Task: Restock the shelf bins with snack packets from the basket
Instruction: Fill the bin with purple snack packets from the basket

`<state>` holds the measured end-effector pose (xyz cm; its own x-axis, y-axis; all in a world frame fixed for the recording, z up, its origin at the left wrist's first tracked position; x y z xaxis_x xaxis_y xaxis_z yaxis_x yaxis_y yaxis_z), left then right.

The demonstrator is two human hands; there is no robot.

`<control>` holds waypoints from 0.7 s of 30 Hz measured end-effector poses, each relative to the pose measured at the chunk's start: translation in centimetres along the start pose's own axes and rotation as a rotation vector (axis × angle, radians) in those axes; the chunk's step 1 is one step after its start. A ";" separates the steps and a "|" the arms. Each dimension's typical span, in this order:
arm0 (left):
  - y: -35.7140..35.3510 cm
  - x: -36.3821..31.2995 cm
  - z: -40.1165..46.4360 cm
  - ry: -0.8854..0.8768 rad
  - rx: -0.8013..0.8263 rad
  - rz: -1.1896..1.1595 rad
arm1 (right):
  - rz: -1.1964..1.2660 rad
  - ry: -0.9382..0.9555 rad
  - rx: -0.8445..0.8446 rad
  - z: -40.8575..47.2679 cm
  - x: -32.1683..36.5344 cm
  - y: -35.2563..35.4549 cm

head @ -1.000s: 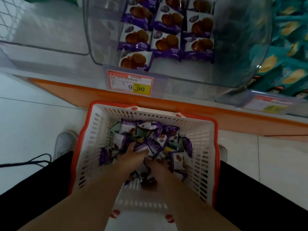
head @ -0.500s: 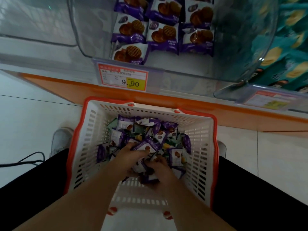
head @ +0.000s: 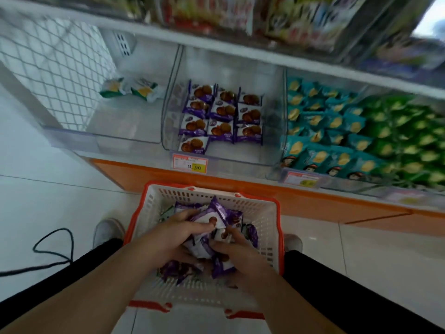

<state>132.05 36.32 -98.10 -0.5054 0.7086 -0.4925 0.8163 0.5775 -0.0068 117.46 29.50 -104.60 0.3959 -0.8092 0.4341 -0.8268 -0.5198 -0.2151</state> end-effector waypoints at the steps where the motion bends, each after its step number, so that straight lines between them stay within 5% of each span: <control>1: -0.1 -1.0 -1.6 -0.040 0.013 -0.002 | -0.006 0.042 0.020 -1.7 1.4 -0.4; 13: -0.8 -14.7 -16.8 -0.595 -0.010 -0.059 | -0.177 0.663 0.016 -19.6 18.1 -4.7; 21: -0.1 -21.2 -11.8 -0.597 -0.078 -0.196 | -0.369 0.734 -0.124 -15.8 27.3 -5.9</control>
<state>139.39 25.97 -77.39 -0.3821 0.2513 -0.8893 0.6899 0.7178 -0.0936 126.83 14.80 -77.64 0.3244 -0.1854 0.9276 -0.7498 -0.6482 0.1327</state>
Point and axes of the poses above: each hand's wrist, its own z-axis towards the middle knuckle, its own y-axis out of the back of the hand, x = y × z, the point moved 8 cm from there along z, towards the middle knuckle, and after that the axes turned 6 degrees about -x, right-handed, at the moved point
